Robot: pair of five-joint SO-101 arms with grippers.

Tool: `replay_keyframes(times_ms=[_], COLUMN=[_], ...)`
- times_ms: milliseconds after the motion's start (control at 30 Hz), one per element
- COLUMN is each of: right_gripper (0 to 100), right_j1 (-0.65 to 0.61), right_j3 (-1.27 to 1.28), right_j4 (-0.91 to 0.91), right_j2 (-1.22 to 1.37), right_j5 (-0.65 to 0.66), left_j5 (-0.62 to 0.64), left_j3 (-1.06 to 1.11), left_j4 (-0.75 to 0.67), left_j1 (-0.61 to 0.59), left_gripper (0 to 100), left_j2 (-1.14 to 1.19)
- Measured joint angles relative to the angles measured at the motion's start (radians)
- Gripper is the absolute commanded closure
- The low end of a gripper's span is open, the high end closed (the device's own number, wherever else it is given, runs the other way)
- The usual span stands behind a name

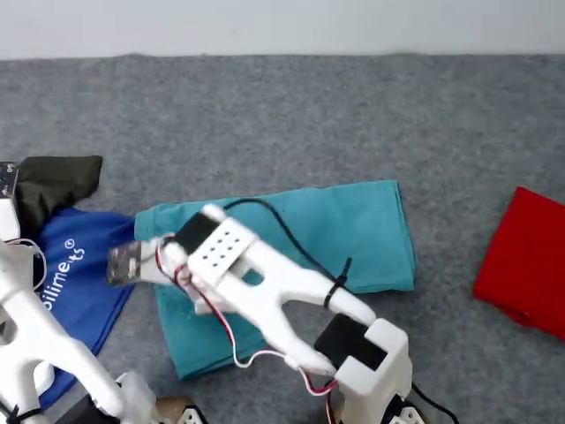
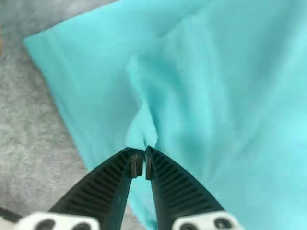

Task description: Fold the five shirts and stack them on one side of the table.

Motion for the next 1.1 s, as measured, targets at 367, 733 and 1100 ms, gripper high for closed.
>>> replay_keyframes(times_ms=[367,733,1100], right_gripper=[98.7,98.7,84.2], right_j1=[0.11,0.167,0.221], right_j3=[-0.27,-0.565,-0.586], right_j4=[-0.08,-0.08,-0.08], right_j2=[0.218,0.414,0.446], right_j5=[0.0,0.002,-0.034], left_j5=[0.0,0.0,0.0], left_j3=[0.0,0.0,0.0], left_j4=[-0.002,-0.003,-0.003], left_j1=[0.0,0.0,0.0], left_gripper=[98,98,98], left_j2=[0.0,0.0,0.0])
